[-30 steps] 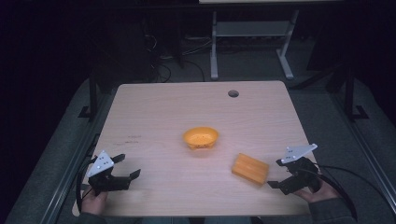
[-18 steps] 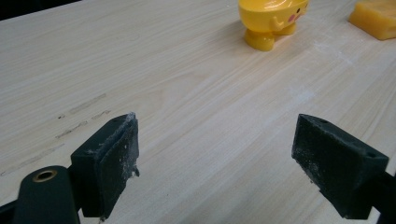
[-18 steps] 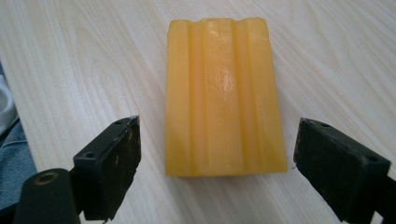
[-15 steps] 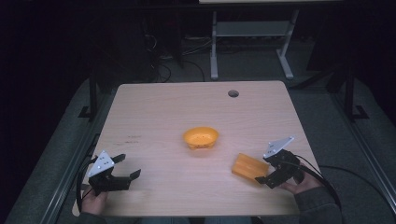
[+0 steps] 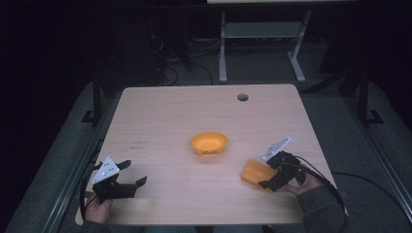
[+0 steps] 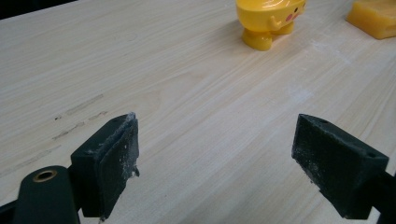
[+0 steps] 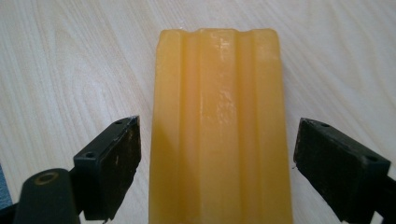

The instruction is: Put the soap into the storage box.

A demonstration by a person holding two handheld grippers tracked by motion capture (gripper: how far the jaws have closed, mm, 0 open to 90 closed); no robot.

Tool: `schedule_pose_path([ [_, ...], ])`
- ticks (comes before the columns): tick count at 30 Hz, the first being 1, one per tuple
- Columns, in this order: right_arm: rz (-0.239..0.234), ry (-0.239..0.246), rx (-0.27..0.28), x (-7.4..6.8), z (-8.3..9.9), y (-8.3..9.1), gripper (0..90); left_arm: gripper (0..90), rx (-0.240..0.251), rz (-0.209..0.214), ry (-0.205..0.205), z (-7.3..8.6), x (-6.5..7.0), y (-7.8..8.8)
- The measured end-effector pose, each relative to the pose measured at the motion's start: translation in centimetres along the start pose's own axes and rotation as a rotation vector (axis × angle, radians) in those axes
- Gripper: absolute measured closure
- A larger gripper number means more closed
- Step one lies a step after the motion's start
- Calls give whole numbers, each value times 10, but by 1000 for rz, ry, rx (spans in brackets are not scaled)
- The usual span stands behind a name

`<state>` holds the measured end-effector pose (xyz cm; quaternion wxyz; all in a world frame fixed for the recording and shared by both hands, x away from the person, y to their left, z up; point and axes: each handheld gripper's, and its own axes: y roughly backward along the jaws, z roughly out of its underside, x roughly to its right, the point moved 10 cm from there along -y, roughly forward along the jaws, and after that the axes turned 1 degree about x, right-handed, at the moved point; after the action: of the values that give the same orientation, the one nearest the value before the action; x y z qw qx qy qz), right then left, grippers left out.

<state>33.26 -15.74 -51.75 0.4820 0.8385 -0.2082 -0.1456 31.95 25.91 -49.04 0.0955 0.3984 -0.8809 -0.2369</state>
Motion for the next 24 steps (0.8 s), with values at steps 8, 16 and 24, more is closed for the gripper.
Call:
schedule_pose_path([
  [8, -8, 10, -41, 1, -1, -13, 144, 143, 2, 0, 1, 0, 0, 0],
  [16, -6, 42, -98, -1, -4, -28, 156, 143, -1, 1, 0, 0, 0, 0],
  [24, 9, 60, -125, 0, -4, -31, 186, 143, 8, 1, 6, -1, -1, 1],
])
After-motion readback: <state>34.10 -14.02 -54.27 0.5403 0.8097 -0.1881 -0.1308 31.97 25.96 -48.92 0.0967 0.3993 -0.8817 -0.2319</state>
